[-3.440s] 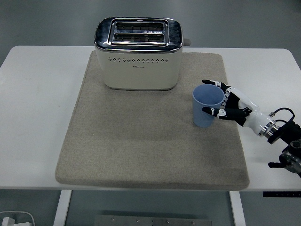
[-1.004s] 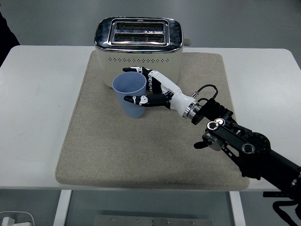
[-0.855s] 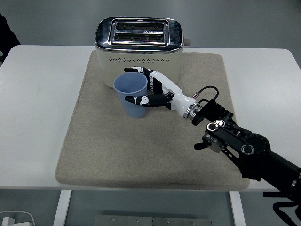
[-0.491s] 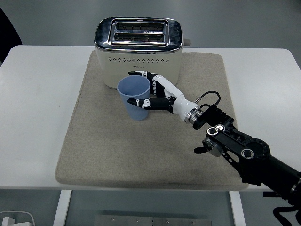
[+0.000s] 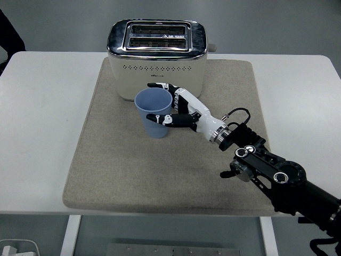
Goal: Put the water cup in front of the bread machine
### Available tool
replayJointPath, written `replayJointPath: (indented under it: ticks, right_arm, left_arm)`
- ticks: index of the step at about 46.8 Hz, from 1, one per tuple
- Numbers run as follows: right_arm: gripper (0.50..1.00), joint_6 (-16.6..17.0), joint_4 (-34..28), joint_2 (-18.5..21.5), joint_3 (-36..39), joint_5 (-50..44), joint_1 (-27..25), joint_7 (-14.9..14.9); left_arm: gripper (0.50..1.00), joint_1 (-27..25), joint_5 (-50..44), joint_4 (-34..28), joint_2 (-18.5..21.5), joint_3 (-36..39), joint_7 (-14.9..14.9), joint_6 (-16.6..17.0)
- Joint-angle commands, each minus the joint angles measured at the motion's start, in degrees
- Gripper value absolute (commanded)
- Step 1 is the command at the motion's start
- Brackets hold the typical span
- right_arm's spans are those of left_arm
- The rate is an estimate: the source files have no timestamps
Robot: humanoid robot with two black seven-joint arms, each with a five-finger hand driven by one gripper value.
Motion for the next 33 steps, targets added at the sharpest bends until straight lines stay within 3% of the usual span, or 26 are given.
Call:
replayJointPath:
  ticks: [1, 33]
  right_arm:
    - [0.915, 0.0, 0.0, 0.0, -0.1, 0.1, 0.0, 0.1]
    - [0.924, 0.5, 0.6, 0.0, 0.4, 0.3, -0.4, 0.2]
  left_arm:
    - [1.0, 0.0, 0.0, 0.0, 0.0, 0.0, 0.0, 0.0]
    - [1.0, 0.0, 0.0, 0.0, 0.0, 0.0, 0.0, 0.0]
